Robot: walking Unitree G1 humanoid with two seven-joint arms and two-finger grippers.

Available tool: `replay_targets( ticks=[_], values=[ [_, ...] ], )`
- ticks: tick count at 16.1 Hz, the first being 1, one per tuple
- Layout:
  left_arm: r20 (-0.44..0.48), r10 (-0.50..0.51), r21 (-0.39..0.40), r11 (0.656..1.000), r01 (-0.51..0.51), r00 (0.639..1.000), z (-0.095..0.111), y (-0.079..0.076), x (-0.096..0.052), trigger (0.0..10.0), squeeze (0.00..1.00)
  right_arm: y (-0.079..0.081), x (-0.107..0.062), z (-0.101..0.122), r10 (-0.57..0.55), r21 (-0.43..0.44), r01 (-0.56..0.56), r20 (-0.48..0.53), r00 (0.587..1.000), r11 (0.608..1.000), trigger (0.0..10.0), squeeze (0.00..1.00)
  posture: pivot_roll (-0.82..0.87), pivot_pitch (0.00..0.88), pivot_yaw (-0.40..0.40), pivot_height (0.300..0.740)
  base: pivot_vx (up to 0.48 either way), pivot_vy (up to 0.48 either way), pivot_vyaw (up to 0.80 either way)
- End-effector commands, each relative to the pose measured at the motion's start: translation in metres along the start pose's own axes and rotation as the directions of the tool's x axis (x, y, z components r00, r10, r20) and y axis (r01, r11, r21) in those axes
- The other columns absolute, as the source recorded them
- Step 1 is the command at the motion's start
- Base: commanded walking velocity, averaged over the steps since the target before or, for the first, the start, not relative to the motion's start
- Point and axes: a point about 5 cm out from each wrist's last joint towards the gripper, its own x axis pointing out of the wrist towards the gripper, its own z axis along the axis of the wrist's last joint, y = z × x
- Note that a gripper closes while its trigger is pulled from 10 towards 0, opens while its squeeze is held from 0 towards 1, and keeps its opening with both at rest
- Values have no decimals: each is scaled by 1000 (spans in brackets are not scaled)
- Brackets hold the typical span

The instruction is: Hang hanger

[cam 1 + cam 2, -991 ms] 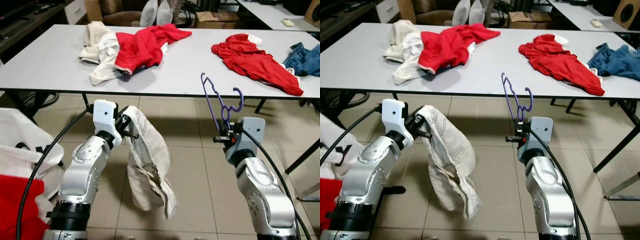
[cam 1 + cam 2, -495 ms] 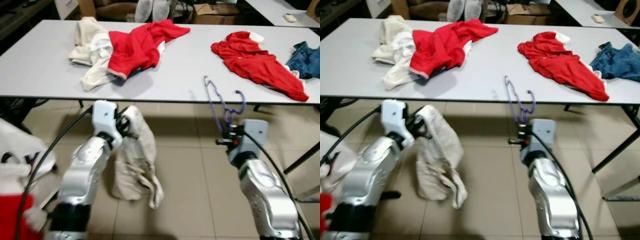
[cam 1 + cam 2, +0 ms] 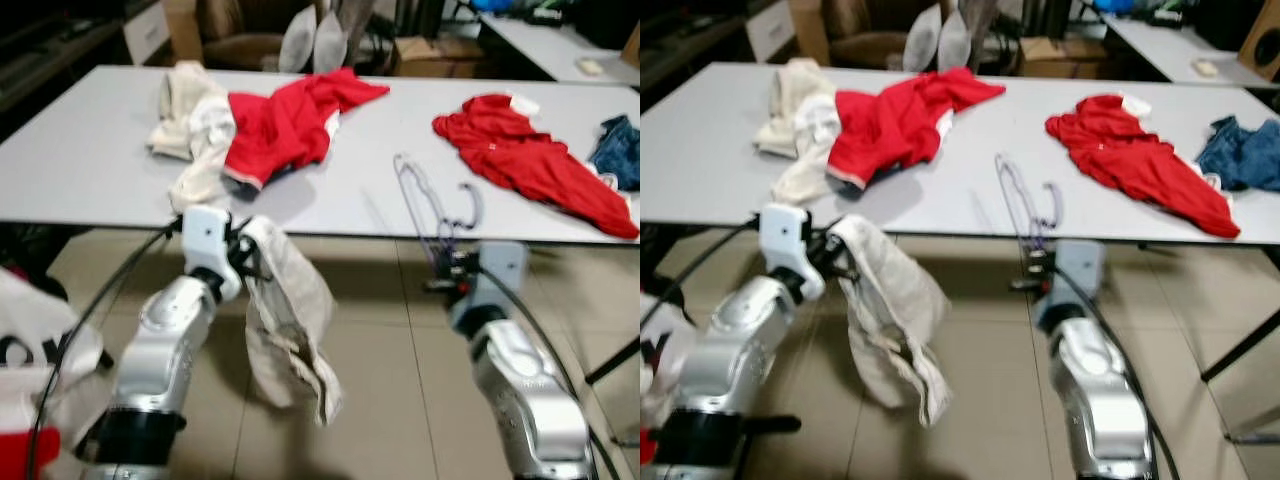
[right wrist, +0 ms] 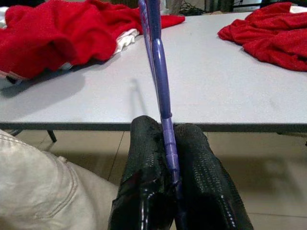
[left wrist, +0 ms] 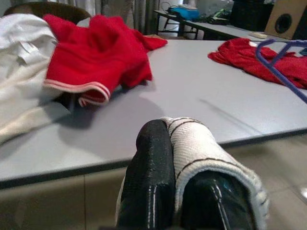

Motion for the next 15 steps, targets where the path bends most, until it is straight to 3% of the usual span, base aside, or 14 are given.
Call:
replay_targets(
  ticks=[1, 5, 7, 8, 9, 10, 12, 13, 15],
  values=[
    [71, -33, 18, 999, 32, 997, 16, -7, 5, 10000, 0, -11, -2, 6, -33, -12, 33, 25, 999, 999, 10000, 0, -133, 0, 34, 740, 386, 0, 0],
    [84, -65, 15, 998, 64, 994, 18, -13, 11, 10000, 0, -15, -3, 15, -4, -48, 6, 42, 999, 999, 10000, 0, -159, 0, 44, 740, 389, 0, 0],
    [92, -78, 25, 997, 76, 993, 22, -13, 16, 10000, 0, -18, -4, 23, 57, -46, -55, 50, 997, 997, 10000, 0, -162, 0, 49, 740, 390, 0, 0],
    [104, -87, 39, 996, 83, 991, 28, -11, 22, 10000, 0, -20, -8, 34, 173, -70, -169, 59, 983, 983, 10000, 0, -163, 0, 50, 740, 394, 0, 0],
    [114, -91, 52, 995, 86, 989, 33, -8, 26, 10000, 0, -22, -14, 43, 271, -124, -263, 56, 961, 957, 10000, 0, -164, 0, 51, 740, 394, 0, 0],
    [133, -107, 67, 993, 99, 985, 42, -6, 33, 10000, 0, -26, -26, 53, 409, -187, -398, 22, 912, 898, 10000, 0, -158, 0, 46, 740, 398, 0, 0],
    [170, -137, 107, 987, 120, 976, 61, -4, 45, 10000, 0, -32, -46, 62, 570, -242, -565, -60, 820, 789, 10000, 0, -152, 0, 42, 740, 399, 0, 0],
    [192, -156, 141, 981, 130, 969, 73, -3, 53, 10000, 0, -35, -54, 66, 621, -259, -623, -103, 777, 738, 10000, 0, -153, 0, 42, 740, 401, 0, 0],
    [225, -203, 196, 967, 160, 953, 94, -5, 67, 10000, 0, -41, -62, 71, 681, -254, -696, -158, 715, 672, 10000, 0, -162, 0, 41, 740, 403, 0, 0]
  ],
)
